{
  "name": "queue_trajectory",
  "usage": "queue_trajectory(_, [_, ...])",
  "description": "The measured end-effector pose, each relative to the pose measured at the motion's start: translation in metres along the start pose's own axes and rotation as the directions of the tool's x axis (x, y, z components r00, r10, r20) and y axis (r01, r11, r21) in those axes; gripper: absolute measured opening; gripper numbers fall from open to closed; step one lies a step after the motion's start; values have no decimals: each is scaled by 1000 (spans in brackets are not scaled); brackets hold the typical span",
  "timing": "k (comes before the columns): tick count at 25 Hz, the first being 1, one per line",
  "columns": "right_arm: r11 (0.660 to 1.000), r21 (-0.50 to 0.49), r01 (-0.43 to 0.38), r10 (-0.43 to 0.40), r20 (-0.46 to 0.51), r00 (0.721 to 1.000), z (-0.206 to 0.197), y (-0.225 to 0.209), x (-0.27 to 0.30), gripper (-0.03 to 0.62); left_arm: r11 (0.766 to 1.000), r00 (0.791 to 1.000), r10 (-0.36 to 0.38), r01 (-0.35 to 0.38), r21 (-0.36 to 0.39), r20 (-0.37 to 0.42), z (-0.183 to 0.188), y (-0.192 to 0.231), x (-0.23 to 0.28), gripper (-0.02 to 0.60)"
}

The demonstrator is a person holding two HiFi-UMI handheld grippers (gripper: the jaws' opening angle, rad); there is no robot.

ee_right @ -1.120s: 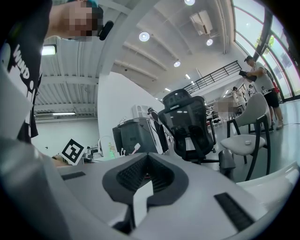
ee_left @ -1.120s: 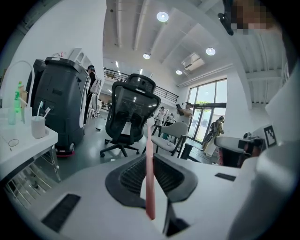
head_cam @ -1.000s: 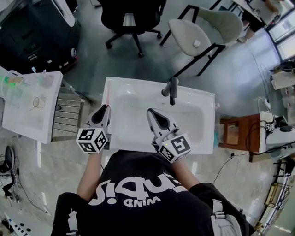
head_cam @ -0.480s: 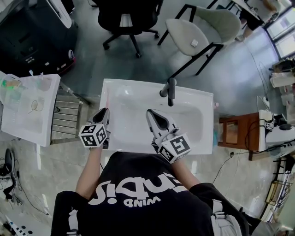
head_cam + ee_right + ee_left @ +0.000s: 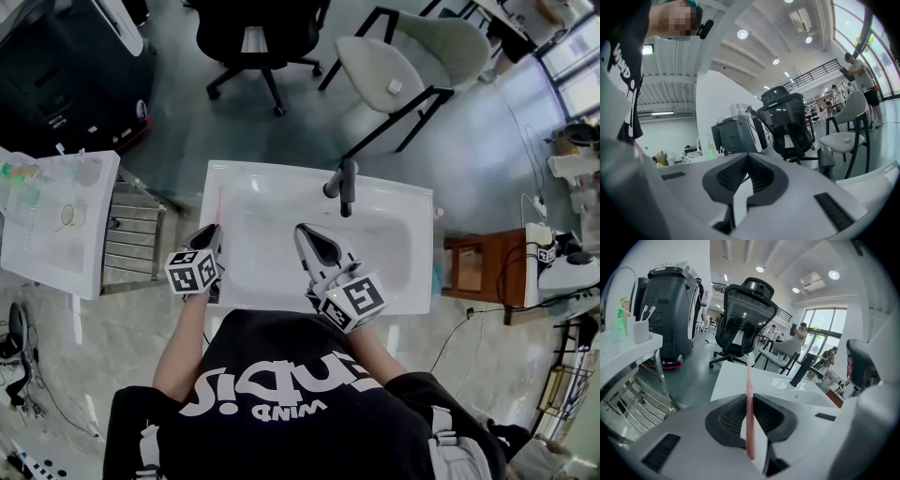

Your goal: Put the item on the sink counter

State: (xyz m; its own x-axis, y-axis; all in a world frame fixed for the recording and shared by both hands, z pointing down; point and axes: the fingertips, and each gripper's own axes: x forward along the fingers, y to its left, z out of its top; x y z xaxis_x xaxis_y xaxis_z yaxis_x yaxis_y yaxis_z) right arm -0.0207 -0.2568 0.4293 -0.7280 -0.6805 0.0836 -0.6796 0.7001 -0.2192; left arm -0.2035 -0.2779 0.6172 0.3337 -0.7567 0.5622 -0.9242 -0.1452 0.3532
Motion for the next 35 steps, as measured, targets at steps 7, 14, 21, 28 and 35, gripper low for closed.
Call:
queue_trajectory(7, [1000,8,5,-5,-4,1000,-3,-1,-2,18,1000,998,30,-30,4,-62,-16,8,8,63])
queue_trajectory(14, [1000,7,5,-5,-7,1000,-3,1,-5,18,999,994,42,-41,9,-101,-23,11,13,63])
queue_trajectory(21, [1000,3,7,-7,-7,1000,-2,0,-5,18,999,990,51,-49,18,-133,-31,14,20,63])
queue_trajectory(28, [1000,9,5,-5,-15,1000,-4,-1,-4,18,996,984,81,-77,32,-156,-31,16,24,63])
queue_trajectory(35, [1000,7,4,-4,-16,1000,-5,-1,-3,18,993,978,110,-103,52,-175,-33,19,27,63])
